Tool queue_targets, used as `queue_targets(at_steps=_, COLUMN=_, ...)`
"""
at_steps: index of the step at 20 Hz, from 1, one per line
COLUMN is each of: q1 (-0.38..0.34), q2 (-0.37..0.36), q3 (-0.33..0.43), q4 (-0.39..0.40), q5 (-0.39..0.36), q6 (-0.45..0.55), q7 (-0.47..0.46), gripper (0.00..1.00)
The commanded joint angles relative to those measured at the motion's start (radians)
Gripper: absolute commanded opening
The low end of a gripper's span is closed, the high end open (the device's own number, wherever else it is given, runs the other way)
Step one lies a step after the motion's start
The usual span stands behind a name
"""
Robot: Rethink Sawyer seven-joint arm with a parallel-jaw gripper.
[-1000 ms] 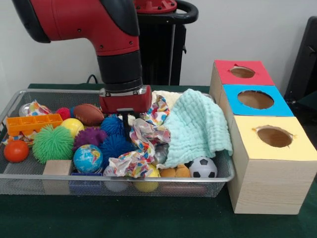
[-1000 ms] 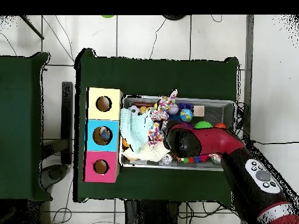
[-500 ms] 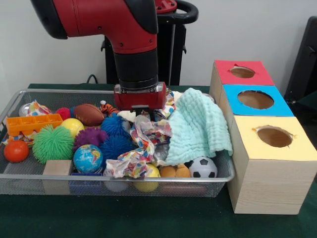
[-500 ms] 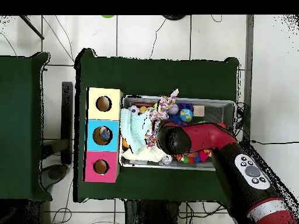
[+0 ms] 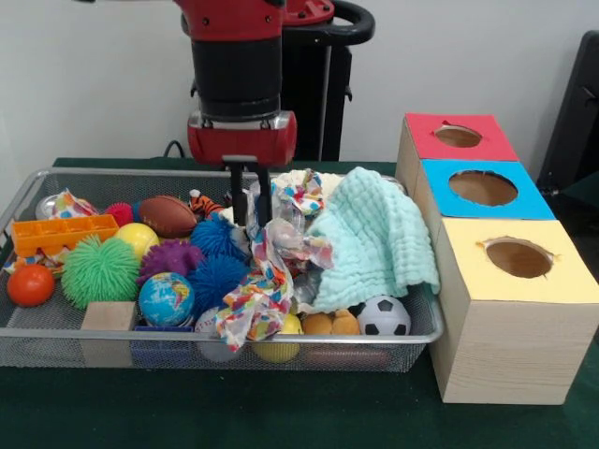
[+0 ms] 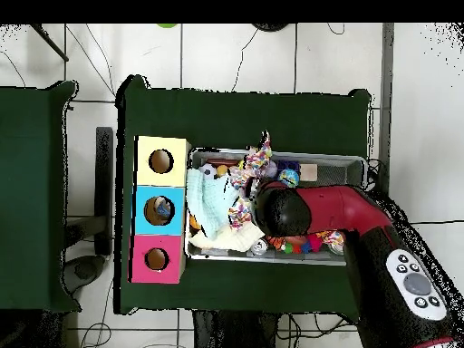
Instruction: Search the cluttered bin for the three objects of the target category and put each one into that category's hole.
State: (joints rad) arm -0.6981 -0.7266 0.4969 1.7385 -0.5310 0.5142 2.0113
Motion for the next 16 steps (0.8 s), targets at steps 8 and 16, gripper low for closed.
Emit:
queue_targets(at_steps=8, q1=-0.004, q2=-0.131, q3=0.004, q4=0.005, q5=0.104, q6=0.149, q7=-0.028, gripper=0.00)
queue_targets(at_steps=16, q1=0.026, q2=-0.176, q3=-0.016, q4=0.035, q5=0.132, q6=0.138, q7=0.013, gripper=0.00)
